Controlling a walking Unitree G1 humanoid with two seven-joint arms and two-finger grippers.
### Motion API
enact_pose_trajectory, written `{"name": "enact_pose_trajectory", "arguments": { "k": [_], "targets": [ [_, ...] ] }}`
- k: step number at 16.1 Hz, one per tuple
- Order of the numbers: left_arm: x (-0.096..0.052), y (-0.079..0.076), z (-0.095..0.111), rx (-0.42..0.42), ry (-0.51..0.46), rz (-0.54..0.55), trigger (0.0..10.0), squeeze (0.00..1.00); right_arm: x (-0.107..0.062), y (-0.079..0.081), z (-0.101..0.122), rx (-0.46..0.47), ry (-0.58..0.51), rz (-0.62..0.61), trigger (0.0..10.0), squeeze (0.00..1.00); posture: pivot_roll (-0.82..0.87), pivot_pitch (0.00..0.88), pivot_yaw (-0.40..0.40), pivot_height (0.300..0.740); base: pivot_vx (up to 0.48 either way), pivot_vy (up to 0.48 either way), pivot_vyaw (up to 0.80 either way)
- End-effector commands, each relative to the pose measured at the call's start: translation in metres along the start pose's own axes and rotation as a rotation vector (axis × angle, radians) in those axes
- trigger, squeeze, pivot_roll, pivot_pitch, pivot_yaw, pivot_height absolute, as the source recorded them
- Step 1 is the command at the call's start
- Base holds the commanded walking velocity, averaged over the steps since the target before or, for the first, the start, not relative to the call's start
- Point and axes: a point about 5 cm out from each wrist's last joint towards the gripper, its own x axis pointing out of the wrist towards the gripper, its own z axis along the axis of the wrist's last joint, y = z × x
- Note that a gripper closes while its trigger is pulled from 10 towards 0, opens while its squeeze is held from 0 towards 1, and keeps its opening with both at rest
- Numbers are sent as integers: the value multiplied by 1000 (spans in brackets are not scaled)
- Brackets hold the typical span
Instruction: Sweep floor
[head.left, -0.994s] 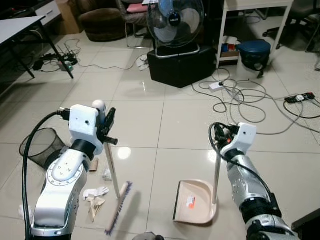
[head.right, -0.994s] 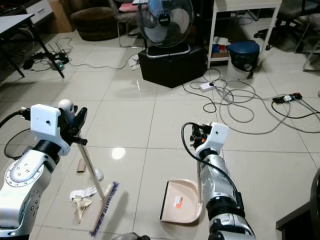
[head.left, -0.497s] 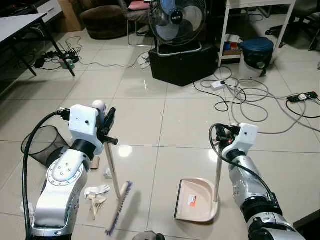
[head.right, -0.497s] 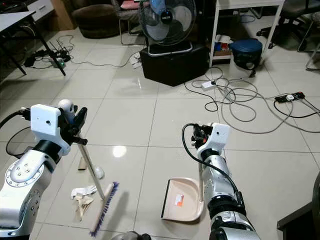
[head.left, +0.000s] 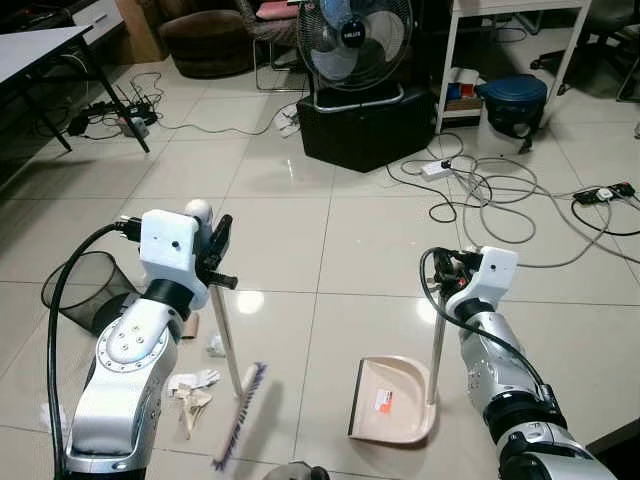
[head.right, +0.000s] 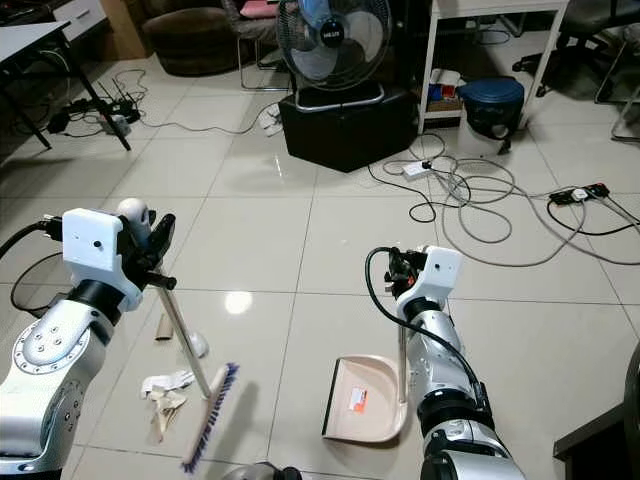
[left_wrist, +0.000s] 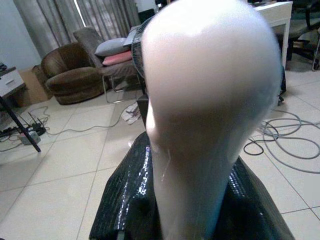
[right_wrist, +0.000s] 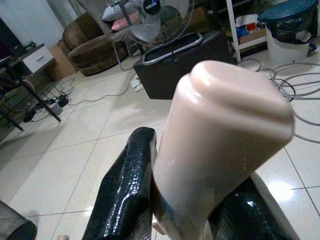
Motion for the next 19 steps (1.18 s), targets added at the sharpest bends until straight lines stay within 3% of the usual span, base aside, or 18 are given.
{"name": "enact_pose_trajectory", "arguments": {
  "k": [1,2,3,7,8,9,19],
  "targets": [
    [1,3,4,24,-21,23,10000,0,1,0,2,-86,4,22,7137,0,88,40,140,740,0,0,0],
    [2,3,4,24,-22,23,10000,0,2,-1,3,-98,4,22,9020,0,84,36,138,740,0,0,0],
    [3,1,3,25,-25,22,10000,0,1,-2,1,-116,14,18,10000,0,84,33,138,740,0,0,0],
    [5,1,4,28,-29,19,10000,0,-1,-4,-2,-102,20,2,10000,0,77,19,143,740,0,0,0],
    [5,0,4,30,-31,18,10000,0,-1,-5,-2,-87,14,0,10000,580,73,13,141,740,0,0,0],
    [5,0,3,30,-33,18,10000,0,-2,-6,-1,-73,10,2,10000,1000,72,13,140,740,0,0,0],
    [7,-9,2,4,-46,1,10000,0,-12,-13,-7,-75,-1,0,10000,1000,57,7,140,740,0,0,0]
  ]
}}
